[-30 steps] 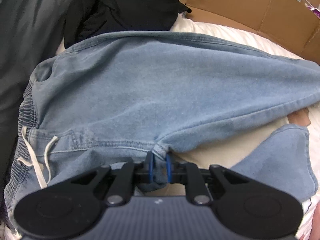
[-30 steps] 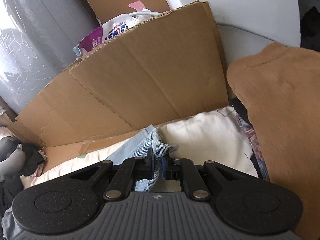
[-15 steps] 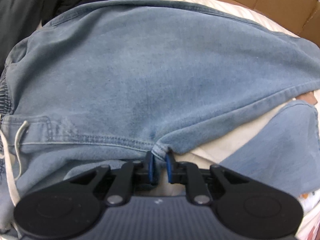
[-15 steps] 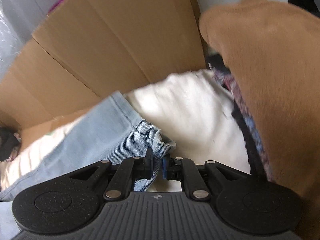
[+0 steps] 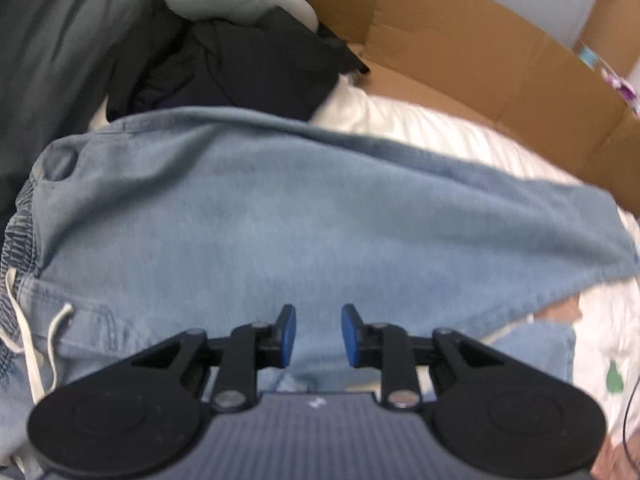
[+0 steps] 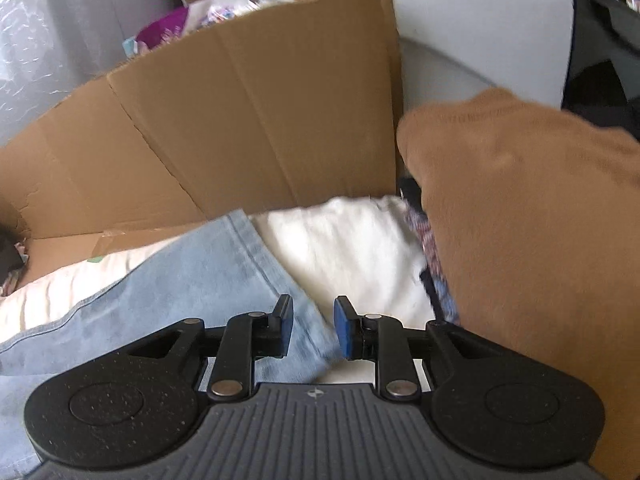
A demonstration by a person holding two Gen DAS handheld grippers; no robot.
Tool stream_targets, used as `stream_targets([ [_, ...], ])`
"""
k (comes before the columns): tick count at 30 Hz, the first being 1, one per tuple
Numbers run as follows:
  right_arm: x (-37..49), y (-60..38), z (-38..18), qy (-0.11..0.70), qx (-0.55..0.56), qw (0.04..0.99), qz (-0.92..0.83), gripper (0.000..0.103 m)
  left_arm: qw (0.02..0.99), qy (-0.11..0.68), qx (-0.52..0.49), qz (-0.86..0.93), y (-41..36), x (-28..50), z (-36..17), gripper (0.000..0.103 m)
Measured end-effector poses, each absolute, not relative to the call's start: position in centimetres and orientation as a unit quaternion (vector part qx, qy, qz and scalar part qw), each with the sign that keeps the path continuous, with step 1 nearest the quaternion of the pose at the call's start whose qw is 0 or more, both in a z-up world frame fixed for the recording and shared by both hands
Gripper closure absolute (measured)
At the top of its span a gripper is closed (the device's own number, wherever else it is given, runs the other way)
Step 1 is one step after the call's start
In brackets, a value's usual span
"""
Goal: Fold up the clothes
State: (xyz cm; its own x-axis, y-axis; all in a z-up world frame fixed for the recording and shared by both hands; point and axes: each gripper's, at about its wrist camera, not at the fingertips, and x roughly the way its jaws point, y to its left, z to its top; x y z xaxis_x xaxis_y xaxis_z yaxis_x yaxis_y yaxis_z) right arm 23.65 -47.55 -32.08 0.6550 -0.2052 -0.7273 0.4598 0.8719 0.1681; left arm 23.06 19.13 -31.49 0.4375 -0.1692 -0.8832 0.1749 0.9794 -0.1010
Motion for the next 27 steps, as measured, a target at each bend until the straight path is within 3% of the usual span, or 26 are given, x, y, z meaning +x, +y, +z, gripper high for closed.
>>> stream_targets([
  [3,24.7,-47.5,-31.6,0.372,0.152,0.901,-0.164,0.077,0.854,0.511,0.003,-0.095,18.8,24.2,-31.4,0.073],
  [5,25.5,-47.2,-31.4,0.372,0.140,0.906,-0.143,0.077,0.858,0.506,0.002,-0.093,18.7,25.0,-31.5,0.063],
  [7,26.7,-46.8,-31.5,0.375,0.124,0.910,-0.125,0.077,0.861,0.500,-0.002,-0.091,18.7,25.5,-31.5,0.059],
  [12,29.9,-45.8,-32.2,0.387,0.084,0.913,-0.098,0.077,0.866,0.494,-0.017,-0.077,19.0,27.3,-32.4,0.058],
  [16,32.6,-46.2,-32.7,0.387,0.074,0.914,-0.095,0.064,0.870,0.489,-0.027,-0.068,19.4,28.9,-33.0,0.055],
  [21,35.7,-46.4,-33.8,0.405,0.067,0.909,-0.077,0.060,0.874,0.481,-0.037,-0.055,19.9,31.1,-33.3,0.053],
  [27,38.0,-45.8,-35.7,0.433,0.039,0.899,-0.045,0.048,0.876,0.478,-0.038,-0.046,20.5,33.1,-34.5,0.052],
])
